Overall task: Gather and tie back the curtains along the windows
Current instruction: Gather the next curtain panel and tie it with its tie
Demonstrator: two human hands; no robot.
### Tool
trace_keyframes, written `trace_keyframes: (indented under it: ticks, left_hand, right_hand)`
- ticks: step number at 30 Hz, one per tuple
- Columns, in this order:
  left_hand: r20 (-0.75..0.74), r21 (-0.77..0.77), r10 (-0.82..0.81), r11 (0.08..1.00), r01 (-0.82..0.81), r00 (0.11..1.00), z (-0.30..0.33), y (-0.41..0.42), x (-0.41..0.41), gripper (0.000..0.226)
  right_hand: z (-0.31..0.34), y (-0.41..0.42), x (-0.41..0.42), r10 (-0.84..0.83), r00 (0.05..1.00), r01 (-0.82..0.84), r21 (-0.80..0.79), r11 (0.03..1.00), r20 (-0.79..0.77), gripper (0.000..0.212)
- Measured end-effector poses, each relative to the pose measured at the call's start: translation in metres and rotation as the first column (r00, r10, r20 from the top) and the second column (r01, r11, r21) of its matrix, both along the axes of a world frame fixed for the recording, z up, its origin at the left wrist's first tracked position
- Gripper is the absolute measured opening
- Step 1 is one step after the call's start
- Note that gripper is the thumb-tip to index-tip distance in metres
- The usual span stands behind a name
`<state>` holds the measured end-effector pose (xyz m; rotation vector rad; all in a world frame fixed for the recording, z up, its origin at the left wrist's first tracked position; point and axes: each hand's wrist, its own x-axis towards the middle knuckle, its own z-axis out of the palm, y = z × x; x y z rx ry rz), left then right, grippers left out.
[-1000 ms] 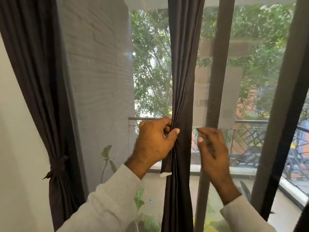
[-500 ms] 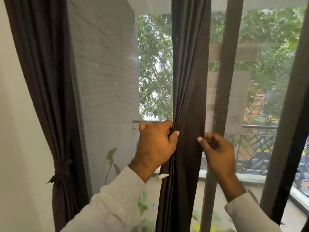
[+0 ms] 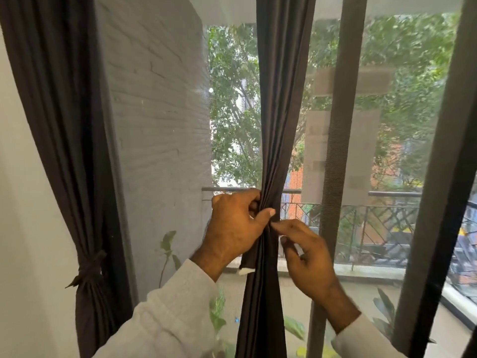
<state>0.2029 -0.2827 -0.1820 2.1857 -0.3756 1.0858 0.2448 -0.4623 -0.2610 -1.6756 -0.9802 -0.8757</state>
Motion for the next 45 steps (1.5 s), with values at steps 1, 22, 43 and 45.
trace_keyframes:
  ticks: [1, 22, 43, 45]
  left_hand:
    - [-0.023, -0.04, -0.03, 0.999, 0.029, 0.999, -0.001, 0.003, 0.001, 0.035]
    - [0.155, 0.183, 0.256, 0.942, -0.282, 0.954, -0.005, -0.008, -0.009, 0.028]
    - [0.077, 0.168, 0.296, 0.937, -0.305, 0.952, -0.002, 0.011, -0.012, 0.032]
    - [0.114, 0.169, 0.287, 0.938, -0.304, 0.951, -0.003, 0.007, -0.009, 0.032]
  right_hand:
    - [-0.001, -0.003, 0.005, -0.021, 0.998, 0.024, 0.048, 0.999, -0.062, 0.046]
    - [-0.009, 0.011, -0.017, -0.293, 0.946, 0.298, -0.016, 0.954, 0.139, 0.024]
    - [0.005, 0.007, -0.007, -0.23, 0.939, 0.285, 0.204, 0.937, -0.257, 0.006]
    - [-0.009, 0.016, -0.028, -0.308, 0.951, 0.308, 0.057, 0.95, -0.011, 0.016]
